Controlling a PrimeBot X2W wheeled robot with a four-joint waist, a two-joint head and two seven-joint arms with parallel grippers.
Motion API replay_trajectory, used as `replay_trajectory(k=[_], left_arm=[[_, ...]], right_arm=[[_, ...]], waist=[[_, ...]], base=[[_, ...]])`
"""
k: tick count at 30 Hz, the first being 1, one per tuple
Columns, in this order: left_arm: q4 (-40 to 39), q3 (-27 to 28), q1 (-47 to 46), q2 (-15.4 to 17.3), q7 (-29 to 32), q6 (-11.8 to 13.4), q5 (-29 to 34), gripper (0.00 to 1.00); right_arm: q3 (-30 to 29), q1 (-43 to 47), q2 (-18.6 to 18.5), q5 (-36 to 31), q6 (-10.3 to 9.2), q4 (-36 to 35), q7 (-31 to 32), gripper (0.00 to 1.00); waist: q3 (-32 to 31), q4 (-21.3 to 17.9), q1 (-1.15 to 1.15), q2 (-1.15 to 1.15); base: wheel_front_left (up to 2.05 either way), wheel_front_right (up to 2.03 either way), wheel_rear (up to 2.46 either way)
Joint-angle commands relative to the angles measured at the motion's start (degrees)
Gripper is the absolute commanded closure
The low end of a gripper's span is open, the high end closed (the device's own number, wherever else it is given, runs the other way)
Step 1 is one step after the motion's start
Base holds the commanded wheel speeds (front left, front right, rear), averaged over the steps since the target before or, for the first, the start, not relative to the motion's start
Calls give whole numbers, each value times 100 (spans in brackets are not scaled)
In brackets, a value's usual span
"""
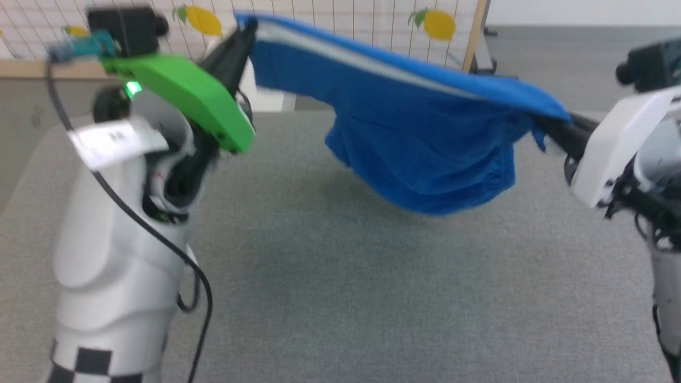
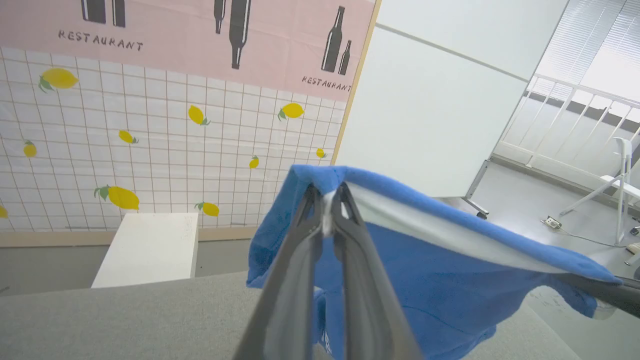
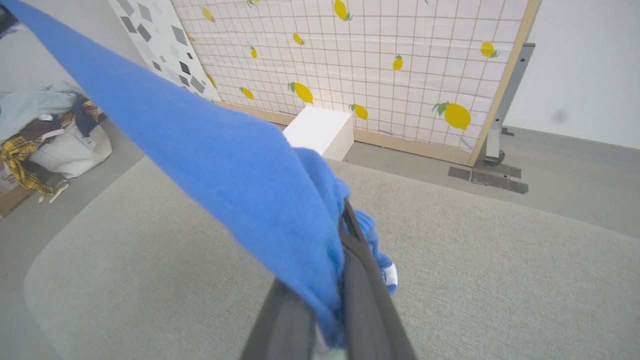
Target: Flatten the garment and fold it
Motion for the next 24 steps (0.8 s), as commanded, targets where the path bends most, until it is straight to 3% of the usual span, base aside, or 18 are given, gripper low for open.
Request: replay_trajectory(k=[1,6,12,17,24], left_arm=[[-61,42,-229,104,61,49,62,100],[-4,21,-857,373,473,109,208,100],[369,61,-1426,578,849,228,281,100],[738,113,-1909,808,887,367,516,100],[1110,135,-2775,1037,616,577,958,100]], right_arm=[[-19,-153,-48,178,-8,-79,197,100],[-104,-719,-95,579,-8,-250,940,100],[-15,-1519,18,605,-8,-49,1557,100],[218,-2328,219,510,-8,285,1486,100],[896,-3642,87,56,-8,917,698,100]], waist=[[-247,29,0,0],[-221,-18,0,0],[146,-163,0,0],[776,-288,0,0],[1751,-372,0,0]], base=[[0,0,0],[0,0,0],[0,0,0],[0,0,0],[0,0,0]])
